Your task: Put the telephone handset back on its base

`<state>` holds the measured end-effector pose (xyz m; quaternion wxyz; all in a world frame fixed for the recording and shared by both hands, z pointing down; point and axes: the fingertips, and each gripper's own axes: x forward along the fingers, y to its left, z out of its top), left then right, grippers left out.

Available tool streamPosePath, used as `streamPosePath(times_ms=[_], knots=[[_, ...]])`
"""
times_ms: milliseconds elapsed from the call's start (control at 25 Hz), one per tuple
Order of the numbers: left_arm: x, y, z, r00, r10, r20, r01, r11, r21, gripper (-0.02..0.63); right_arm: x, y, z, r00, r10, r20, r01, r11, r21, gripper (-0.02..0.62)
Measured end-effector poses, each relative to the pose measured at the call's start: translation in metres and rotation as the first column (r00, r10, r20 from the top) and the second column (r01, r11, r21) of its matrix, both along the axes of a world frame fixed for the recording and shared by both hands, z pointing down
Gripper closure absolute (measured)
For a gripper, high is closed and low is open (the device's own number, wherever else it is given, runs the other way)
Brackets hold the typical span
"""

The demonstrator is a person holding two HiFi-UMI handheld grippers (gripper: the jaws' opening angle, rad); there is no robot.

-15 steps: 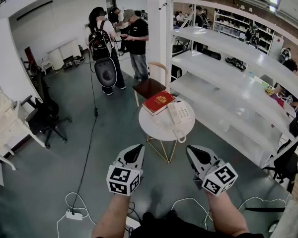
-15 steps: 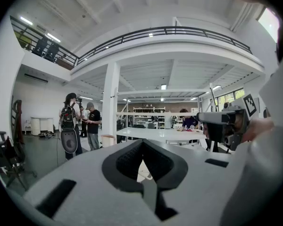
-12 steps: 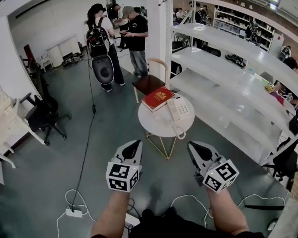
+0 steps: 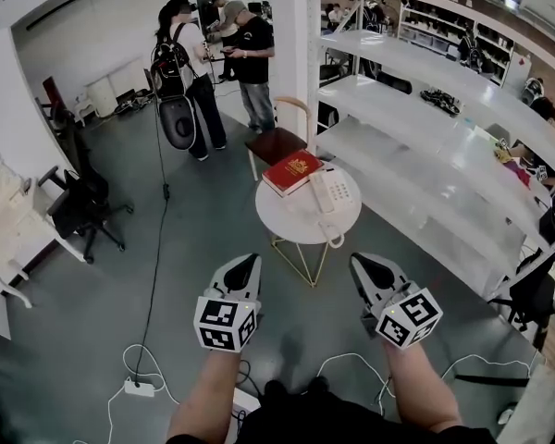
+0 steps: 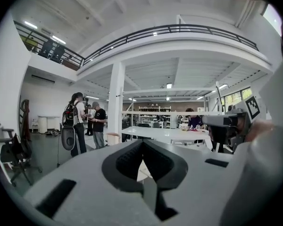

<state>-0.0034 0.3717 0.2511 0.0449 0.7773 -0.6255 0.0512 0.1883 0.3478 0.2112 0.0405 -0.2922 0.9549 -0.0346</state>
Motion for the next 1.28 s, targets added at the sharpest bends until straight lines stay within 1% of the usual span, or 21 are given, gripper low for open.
streamPosePath(times_ms=[240,400,480,680,840,1000,1120,1280], knots=[[0.001,0.001,-0.005,0.999,-0.041,-0.004,0.041,0.999,0.015,0.597,0.015,-0.002,-0.011,0.999,-0.002,0.036,0.003,1.000,-0.012,0.591],[0.011,-0.002,-0.008,0.997,-0.068,0.021,0.067,0.997,0.035,0.597,0.028,-0.004,-0.009,0.999,-0.012,0.032,0.012,1.000,0.009,0.591],[0.016,-0.001,-0.009,0.997,-0.075,0.020,0.075,0.996,0.042,0.597,0.033,-0.005,-0.005,1.000,-0.015,0.025,0.014,1.000,0.013,0.589],[0.011,-0.006,-0.007,0.996,-0.082,0.021,0.081,0.996,0.029,0.597,0.028,-0.012,0.006,0.999,-0.030,0.028,0.030,0.999,-0.026,0.589],[-0.005,-0.024,0.002,0.997,-0.076,-0.002,0.076,0.997,0.023,0.597,0.011,-0.026,0.016,0.999,-0.031,0.008,0.032,0.999,-0.044,0.589],[-0.029,-0.064,0.011,0.997,-0.062,-0.041,0.063,0.998,0.019,0.597,-0.013,-0.059,0.027,0.999,-0.024,-0.024,0.023,0.997,-0.070,0.589],[-0.057,-0.100,0.011,0.998,-0.040,-0.053,0.041,0.999,0.021,0.597,-0.043,-0.095,0.026,0.999,-0.010,-0.034,0.007,0.997,-0.077,0.589],[-0.103,-0.147,0.004,0.999,-0.015,-0.038,0.016,0.999,0.033,0.597,-0.090,-0.142,0.019,1.000,0.006,-0.024,-0.008,0.997,-0.079,0.590]])
